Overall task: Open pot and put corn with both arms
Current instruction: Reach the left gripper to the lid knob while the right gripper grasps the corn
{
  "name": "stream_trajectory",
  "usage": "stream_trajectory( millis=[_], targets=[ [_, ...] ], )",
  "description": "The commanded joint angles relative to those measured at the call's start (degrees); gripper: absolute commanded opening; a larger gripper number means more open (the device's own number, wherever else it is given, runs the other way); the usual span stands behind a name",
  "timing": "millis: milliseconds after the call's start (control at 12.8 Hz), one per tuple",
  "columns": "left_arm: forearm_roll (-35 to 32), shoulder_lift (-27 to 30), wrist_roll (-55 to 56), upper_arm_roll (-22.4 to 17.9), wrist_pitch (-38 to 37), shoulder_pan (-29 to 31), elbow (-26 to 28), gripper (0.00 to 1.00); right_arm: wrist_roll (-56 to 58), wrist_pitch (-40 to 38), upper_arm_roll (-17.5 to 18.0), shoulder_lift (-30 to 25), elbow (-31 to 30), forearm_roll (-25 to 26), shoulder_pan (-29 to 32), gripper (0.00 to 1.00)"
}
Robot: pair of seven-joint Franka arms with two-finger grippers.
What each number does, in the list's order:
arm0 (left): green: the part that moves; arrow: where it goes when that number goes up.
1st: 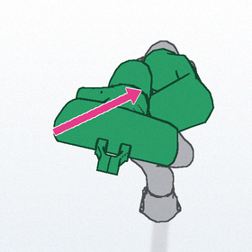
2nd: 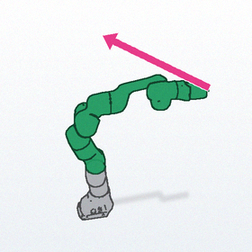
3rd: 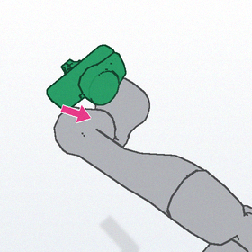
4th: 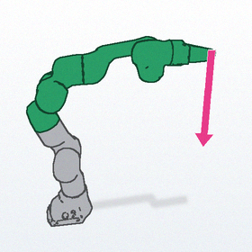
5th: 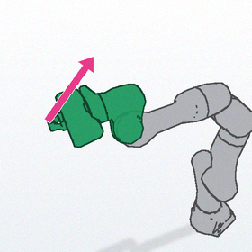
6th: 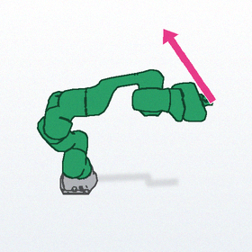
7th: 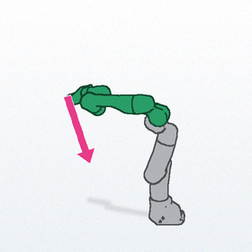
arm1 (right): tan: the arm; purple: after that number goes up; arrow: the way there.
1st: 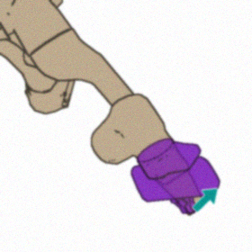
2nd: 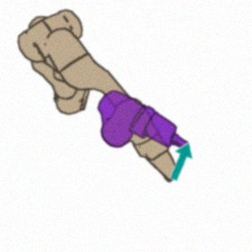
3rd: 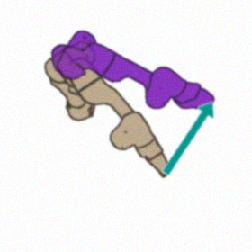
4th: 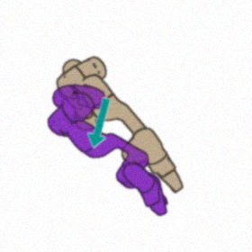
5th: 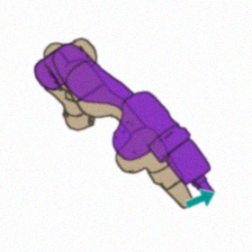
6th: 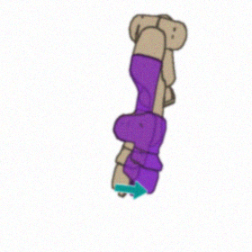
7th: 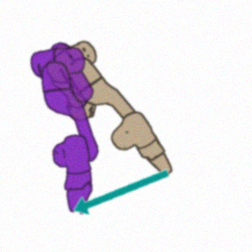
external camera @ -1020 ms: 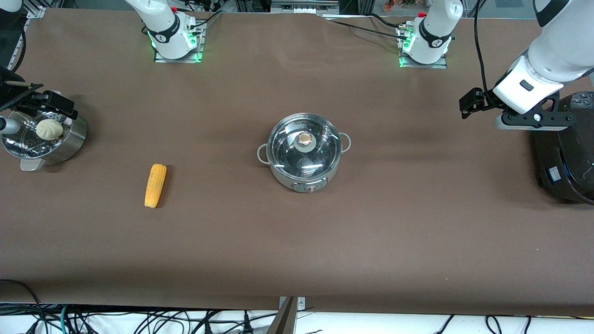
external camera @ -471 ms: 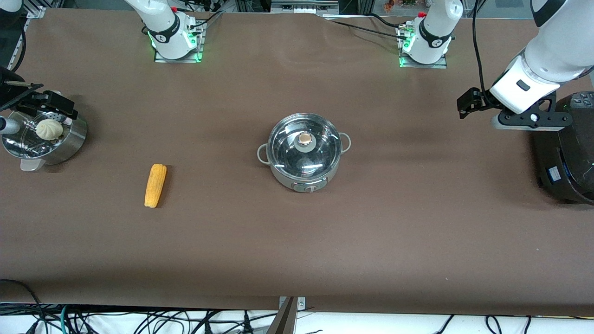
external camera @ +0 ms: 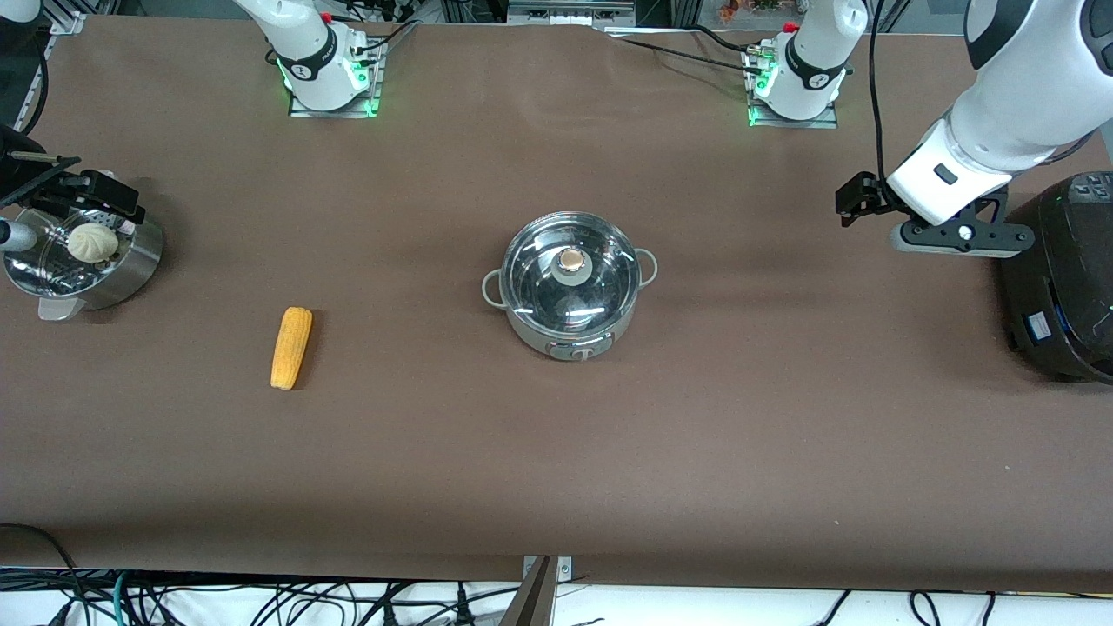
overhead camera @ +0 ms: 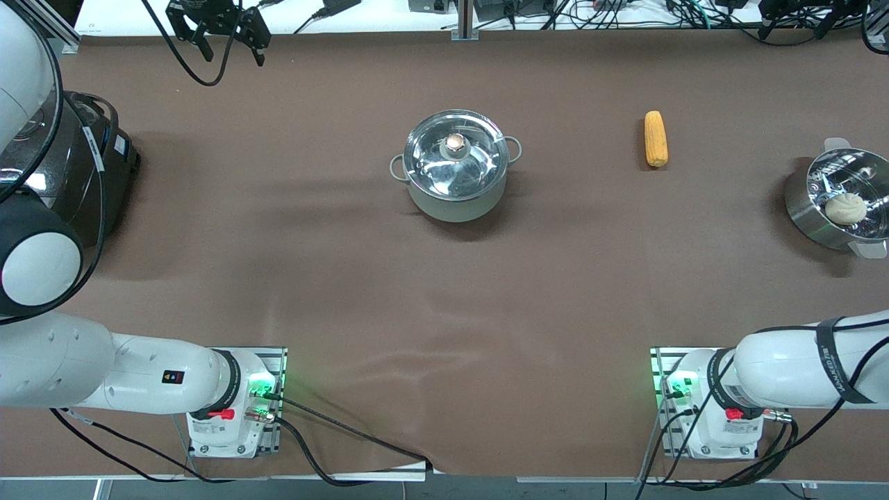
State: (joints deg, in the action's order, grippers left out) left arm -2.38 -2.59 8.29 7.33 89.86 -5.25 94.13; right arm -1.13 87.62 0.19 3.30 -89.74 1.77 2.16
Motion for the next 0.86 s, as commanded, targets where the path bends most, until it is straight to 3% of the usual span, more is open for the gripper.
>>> stream_trajectory(
  millis=[0, 157, 314, 549, 784],
  targets=[
    [0.62, -1.63, -0.38, -0.13, -1.35, -4.21, -2.37, 1.00, 0.34, -0.17, 0.25, 0.57, 1.67, -0.36, 0.83, 1.00],
    [0.80, -5.38, 3.02, -0.13, -1.09, -11.32, -5.43, 1.00, 0.25, 1.14, 0.42, 4.50, 1.49, -0.10, 0.39, 1.00],
    [0.27, -15.11, 17.57, -0.21, -1.09, -20.11, -16.81, 1.00, 0.95, 5.26, 0.68, 11.17, 1.41, -1.15, 0.21, 1.00],
    [0.19, -29.80, 30.00, -0.30, 1.62, -28.21, -31.69, 1.00, -0.01, 17.27, 1.12, 24.61, 2.03, -7.82, -0.49, 1.00],
    [-0.08, -36.25, 32.76, -0.30, 13.13, -33.05, -30.60, 1.00, 0.25, 26.53, 1.04, 33.50, 1.67, -7.92, -1.55, 1.00]
  ],
)
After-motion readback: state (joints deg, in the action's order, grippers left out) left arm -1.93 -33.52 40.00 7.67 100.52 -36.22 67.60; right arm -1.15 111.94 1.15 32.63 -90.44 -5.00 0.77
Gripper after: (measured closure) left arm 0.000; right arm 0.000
